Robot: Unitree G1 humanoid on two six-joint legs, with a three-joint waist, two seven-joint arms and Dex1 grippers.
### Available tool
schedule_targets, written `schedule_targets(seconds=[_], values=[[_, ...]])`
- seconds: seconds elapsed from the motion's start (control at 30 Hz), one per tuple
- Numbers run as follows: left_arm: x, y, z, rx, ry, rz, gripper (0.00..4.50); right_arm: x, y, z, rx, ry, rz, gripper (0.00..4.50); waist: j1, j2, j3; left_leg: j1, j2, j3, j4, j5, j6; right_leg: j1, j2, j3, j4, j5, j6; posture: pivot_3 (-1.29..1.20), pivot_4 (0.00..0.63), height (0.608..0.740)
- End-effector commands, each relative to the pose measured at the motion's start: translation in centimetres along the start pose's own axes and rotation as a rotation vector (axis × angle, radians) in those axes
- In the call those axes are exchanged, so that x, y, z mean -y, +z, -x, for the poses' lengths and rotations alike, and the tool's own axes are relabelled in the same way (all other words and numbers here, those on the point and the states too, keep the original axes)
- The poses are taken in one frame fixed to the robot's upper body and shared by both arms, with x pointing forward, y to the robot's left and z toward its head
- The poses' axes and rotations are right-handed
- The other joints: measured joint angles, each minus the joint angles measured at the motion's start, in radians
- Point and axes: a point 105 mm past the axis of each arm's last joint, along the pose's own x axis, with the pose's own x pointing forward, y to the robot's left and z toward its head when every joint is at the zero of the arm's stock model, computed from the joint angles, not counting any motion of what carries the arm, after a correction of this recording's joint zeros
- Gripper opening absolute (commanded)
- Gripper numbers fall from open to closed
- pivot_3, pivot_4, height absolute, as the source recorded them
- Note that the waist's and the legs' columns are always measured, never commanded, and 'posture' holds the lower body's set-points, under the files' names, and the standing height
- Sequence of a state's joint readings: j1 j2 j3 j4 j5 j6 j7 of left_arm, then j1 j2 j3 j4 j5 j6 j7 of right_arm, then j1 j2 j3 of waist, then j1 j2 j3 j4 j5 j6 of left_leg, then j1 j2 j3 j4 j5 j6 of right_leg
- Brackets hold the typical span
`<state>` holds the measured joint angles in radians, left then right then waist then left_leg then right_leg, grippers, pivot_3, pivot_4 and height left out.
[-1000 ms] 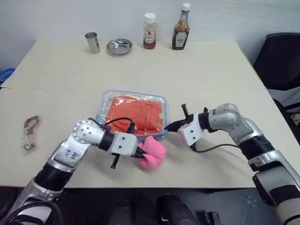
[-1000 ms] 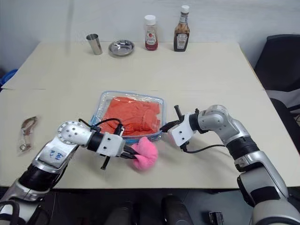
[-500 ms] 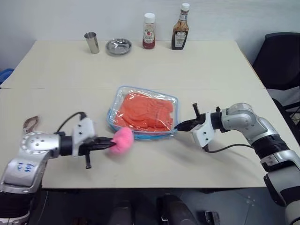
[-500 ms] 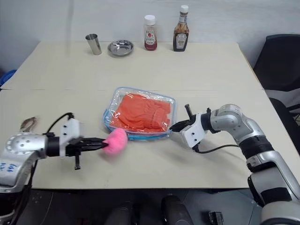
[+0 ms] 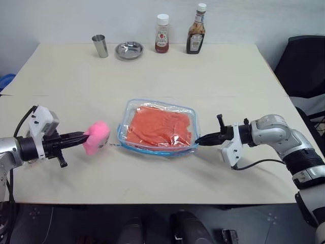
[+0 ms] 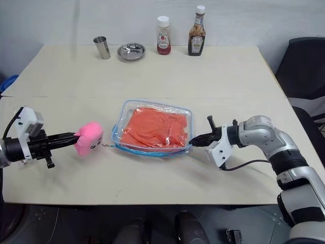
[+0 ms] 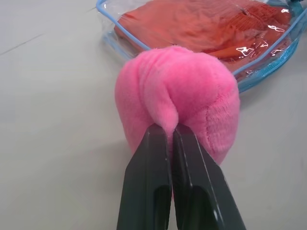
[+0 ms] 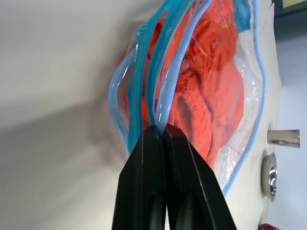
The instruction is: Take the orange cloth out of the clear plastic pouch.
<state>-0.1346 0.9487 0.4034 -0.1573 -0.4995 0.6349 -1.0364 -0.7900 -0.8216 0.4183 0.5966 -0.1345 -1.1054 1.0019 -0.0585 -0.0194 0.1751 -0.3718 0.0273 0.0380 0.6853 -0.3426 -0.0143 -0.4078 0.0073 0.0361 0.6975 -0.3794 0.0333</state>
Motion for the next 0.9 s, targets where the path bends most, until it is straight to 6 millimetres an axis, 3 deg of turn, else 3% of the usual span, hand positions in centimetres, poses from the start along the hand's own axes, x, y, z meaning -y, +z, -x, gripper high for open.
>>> schedule_targets(seconds=[0.03, 0.23, 0.4, 0.43, 0.5, 0.57, 0.63, 0.73, 0.8, 0.9], values=[[1.1, -0.2, -1.1, 0.019, -0.037, 0.018, 0.00, 0.7, -0.3, 0.6, -0.020, -0.038, -0.034, 0.22, 0.000, 0.000, 0.000, 0.000, 0.000, 0.000, 0.000, 0.000, 0.000, 0.000, 0.000, 0.000, 0.000, 0.000, 0.000, 0.00, 0.150, 0.740], [1.5, -1.0, -1.8, 0.062, -0.015, 0.146, 1.68, -0.1, 0.1, 1.4, -0.033, -0.041, -0.143, 1.99, 0.001, 0.000, 0.000, 0.000, 0.000, 0.000, 0.000, 0.000, 0.000, 0.000, 0.000, 0.000, 0.000, 0.000, 0.000, 0.00, 0.150, 0.740], [-2.5, -1.0, 0.5, 0.160, 0.191, 0.324, 3.05, -0.5, 1.0, 3.5, -0.056, -0.095, -0.324, 3.56, 0.006, 0.000, 0.000, 0.000, 0.000, -0.001, 0.000, 0.000, 0.000, 0.000, 0.000, 0.000, 0.000, 0.000, 0.000, 0.00, 0.150, 0.740], [-3.5, -0.6, 1.1, 0.191, 0.236, 0.348, 3.06, -0.4, 1.4, 3.8, -0.050, -0.109, -0.375, 3.87, 0.008, 0.000, 0.000, 0.000, 0.000, -0.001, 0.000, 0.000, 0.000, 0.000, 0.000, -0.001, 0.000, 0.000, 0.000, 0.00, 0.150, 0.740], [-5.1, 1.5, 2.0, 0.271, 0.293, 0.366, 3.06, 0.1, 2.3, 4.5, -0.032, -0.146, -0.486, 3.87, 0.012, 0.000, 0.000, 0.000, 0.000, -0.001, 0.000, 0.000, 0.000, 0.001, 0.000, -0.001, 0.000, 0.000, 0.000, 0.00, 0.150, 0.740], [-5.5, 4.5, 1.9, 0.351, 0.274, 0.357, 3.06, 0.6, 3.3, 4.9, -0.015, -0.175, -0.570, 3.87, 0.020, -0.001, 0.000, 0.000, 0.000, -0.001, 0.000, 0.000, 0.000, 0.001, 0.000, -0.001, 0.000, 0.000, 0.000, 0.00, 0.150, 0.740], [-3.2, 8.8, 0.3, 0.393, 0.120, 0.236, 3.06, 0.8, 4.3, 5.0, 0.003, -0.191, -0.641, 3.87, 0.030, -0.002, -0.001, -0.001, 0.000, -0.001, 0.000, 0.000, 0.000, 0.001, 0.000, -0.002, 0.000, 0.000, 0.000, 0.00, 0.150, 0.740], [1.9, 11.8, -3.2, 0.317, -0.121, -0.020, 3.06, 0.9, 5.9, 4.9, 0.045, -0.191, -0.765, 3.87, 0.034, -0.002, -0.001, -0.001, -0.001, -0.001, 0.000, 0.000, -0.001, 0.001, -0.001, -0.001, -0.001, 0.000, 0.000, 0.00, 0.150, 0.740], [5.2, 11.8, -5.3, 0.245, -0.271, -0.195, 3.06, 0.7, 6.9, 4.8, 0.071, -0.172, -0.839, 3.87, 0.034, -0.002, -0.001, -0.001, -0.001, -0.002, 0.000, 0.000, -0.001, 0.003, -0.001, -0.002, -0.001, 0.000, 0.000, 0.00, 0.150, 0.740], [7.7, 8.6, -7.7, 0.045, -0.397, -0.522, 3.06, 0.6, 7.8, 4.8, 0.086, -0.164, -0.913, 3.87, 0.026, -0.002, -0.001, -0.001, -0.001, -0.002, 0.000, 0.000, -0.001, 0.003, -0.001, -0.001, -0.004, 0.000, 0.000, 0.00, 0.150, 0.740]])
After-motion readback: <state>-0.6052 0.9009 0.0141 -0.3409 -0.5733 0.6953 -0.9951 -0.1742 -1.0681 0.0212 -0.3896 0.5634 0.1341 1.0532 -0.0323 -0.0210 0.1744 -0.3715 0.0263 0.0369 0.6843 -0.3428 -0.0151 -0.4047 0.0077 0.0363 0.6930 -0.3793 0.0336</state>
